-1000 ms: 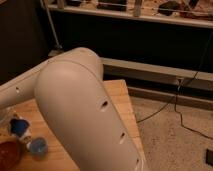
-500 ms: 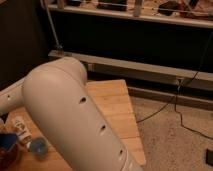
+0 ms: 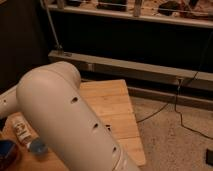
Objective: Place the white sponge in the ceramic bowl
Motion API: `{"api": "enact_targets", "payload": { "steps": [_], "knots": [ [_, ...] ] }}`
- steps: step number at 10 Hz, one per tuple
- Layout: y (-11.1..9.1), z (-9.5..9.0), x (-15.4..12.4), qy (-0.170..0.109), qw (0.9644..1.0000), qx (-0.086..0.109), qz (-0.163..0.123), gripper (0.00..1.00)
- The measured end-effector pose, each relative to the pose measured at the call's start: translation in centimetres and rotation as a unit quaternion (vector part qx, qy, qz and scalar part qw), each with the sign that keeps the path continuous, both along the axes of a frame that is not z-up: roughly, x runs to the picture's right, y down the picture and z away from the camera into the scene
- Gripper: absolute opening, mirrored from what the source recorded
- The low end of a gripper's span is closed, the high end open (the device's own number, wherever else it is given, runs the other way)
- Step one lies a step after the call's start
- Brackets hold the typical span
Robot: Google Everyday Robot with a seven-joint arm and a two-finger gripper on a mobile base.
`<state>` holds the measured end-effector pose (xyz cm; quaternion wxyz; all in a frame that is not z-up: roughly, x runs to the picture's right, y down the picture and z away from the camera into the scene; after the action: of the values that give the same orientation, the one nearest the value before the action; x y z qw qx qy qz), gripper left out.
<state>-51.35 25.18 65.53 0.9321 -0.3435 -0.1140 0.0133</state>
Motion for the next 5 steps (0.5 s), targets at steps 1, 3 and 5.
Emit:
{"api": "enact_targets", "payload": {
  "steps": [1, 3, 5],
  "knots": [
    [0.7, 0.1, 0.0, -0.002, 1.0, -0.003, -0.006, 0.0],
    [2.2, 0.4, -0.1, -0.003, 0.9998, -0.011, -0.018, 0.04],
    [3.9, 0.7, -0.6, -0.008, 0.9994, -0.019, -0.029, 0.23]
  ]
}}
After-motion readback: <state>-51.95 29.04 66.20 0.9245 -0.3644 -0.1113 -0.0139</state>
